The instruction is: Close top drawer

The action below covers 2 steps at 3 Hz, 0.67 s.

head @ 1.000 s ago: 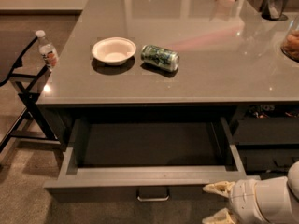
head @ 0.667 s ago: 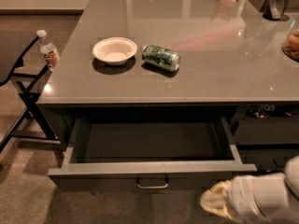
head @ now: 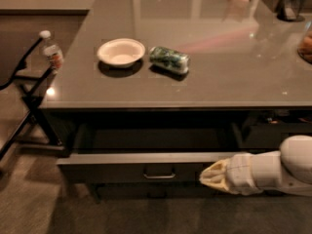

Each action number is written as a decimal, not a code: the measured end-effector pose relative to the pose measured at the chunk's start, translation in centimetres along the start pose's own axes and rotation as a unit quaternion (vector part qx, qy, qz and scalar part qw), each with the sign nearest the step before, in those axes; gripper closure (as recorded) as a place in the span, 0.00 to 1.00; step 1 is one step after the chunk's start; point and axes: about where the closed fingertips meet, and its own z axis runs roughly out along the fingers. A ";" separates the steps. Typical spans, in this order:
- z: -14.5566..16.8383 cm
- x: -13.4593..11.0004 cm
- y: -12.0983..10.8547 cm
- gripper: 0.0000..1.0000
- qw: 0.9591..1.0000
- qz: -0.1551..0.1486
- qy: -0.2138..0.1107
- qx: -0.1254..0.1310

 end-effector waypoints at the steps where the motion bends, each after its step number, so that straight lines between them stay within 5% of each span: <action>1: 0.0 0.0 0.0 0.81 1.000 0.000 0.000 0.000; 2: 0.0 0.0 0.0 0.58 1.000 0.000 0.000 0.000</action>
Offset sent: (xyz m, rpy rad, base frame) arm 0.0000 0.0000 0.0000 0.0000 0.0000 0.0000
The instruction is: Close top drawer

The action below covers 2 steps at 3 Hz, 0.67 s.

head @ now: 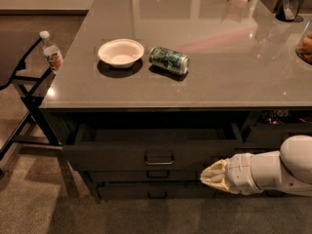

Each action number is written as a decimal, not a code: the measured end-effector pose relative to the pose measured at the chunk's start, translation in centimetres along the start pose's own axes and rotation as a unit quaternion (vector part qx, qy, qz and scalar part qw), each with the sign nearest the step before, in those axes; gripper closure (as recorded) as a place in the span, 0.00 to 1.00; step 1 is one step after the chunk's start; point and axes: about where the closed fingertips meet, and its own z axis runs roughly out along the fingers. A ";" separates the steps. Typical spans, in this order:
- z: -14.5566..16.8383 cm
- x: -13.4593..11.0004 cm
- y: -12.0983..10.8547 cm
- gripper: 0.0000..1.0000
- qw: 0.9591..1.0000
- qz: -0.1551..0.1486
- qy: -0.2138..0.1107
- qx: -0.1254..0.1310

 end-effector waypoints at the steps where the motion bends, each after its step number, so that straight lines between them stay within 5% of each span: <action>1: 0.0 0.0 0.0 0.34 1.000 0.000 0.000 0.000; 2: 0.8 -0.6 -2.0 0.11 1.000 -0.008 0.002 0.005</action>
Offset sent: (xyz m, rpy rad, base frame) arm 0.0514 0.0101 0.0037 -0.0189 -0.0398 0.0028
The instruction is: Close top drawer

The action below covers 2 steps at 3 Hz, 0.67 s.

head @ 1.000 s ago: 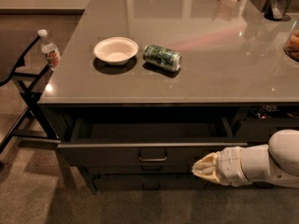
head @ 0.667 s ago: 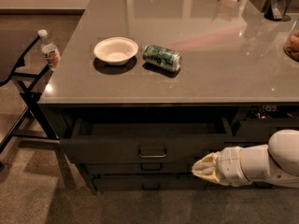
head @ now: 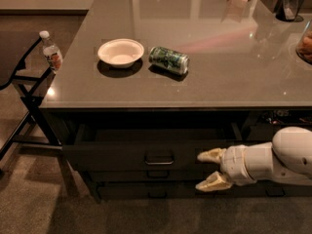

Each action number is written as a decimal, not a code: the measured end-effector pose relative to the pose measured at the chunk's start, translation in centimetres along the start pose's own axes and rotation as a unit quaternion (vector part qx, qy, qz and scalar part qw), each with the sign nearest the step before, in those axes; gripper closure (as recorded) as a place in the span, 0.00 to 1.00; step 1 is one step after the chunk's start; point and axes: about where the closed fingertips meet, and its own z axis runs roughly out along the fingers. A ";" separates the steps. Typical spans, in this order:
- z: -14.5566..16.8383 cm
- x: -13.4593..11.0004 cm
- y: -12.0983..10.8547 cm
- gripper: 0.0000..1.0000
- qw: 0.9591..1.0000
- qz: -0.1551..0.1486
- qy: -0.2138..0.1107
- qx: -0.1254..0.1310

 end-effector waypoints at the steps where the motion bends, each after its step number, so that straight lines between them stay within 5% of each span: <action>1: 1.4 -0.4 -2.4 0.00 1.000 -0.006 0.004 0.007; 2: 1.4 -0.4 -2.4 0.00 1.000 -0.006 0.004 0.007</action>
Offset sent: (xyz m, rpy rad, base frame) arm 0.0303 0.0064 -0.0022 -0.0115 -0.0166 -0.0030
